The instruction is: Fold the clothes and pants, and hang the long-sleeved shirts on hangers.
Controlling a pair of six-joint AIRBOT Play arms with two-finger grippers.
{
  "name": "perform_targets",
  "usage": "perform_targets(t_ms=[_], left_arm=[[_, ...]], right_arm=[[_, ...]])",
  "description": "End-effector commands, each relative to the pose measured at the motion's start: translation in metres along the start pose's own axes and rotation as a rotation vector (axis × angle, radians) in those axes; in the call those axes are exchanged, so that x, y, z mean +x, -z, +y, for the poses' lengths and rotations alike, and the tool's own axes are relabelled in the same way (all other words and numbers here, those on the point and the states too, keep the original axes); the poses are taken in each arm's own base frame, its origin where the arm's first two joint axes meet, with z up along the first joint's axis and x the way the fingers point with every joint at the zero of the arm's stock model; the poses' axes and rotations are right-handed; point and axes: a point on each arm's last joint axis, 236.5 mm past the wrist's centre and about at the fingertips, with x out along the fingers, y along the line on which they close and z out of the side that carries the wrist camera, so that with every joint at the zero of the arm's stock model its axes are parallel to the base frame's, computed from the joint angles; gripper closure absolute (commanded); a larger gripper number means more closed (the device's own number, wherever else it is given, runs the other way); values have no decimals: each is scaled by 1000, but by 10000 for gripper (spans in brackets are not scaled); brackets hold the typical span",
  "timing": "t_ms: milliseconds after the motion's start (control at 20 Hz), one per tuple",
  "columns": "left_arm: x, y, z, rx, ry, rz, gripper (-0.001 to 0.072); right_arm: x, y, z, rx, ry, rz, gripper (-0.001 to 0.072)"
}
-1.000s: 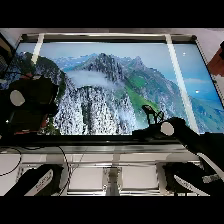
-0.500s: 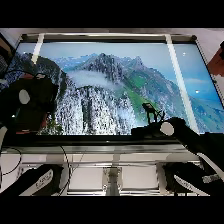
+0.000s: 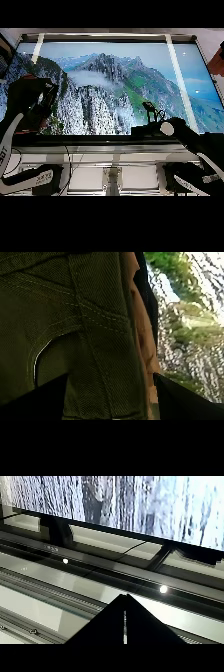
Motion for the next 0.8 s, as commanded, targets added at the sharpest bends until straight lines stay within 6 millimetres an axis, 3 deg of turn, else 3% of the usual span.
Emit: perform_targets(t_ms=[0,400,550,750], left_arm=[[6,12,2,7,-17,66,121],[-1,52,17,34,-78,238,127],[-5,58,17,28,-77,261,227],[-7,62,17,26,-76,276,463]], right_arm=[[0,-1,0,1,-1,-2,691],[0,-2,0,-1,-1,-6,691],[0,-2,-1,-6,6,-8,691],[0,-2,-2,-7,7,-8,691]])
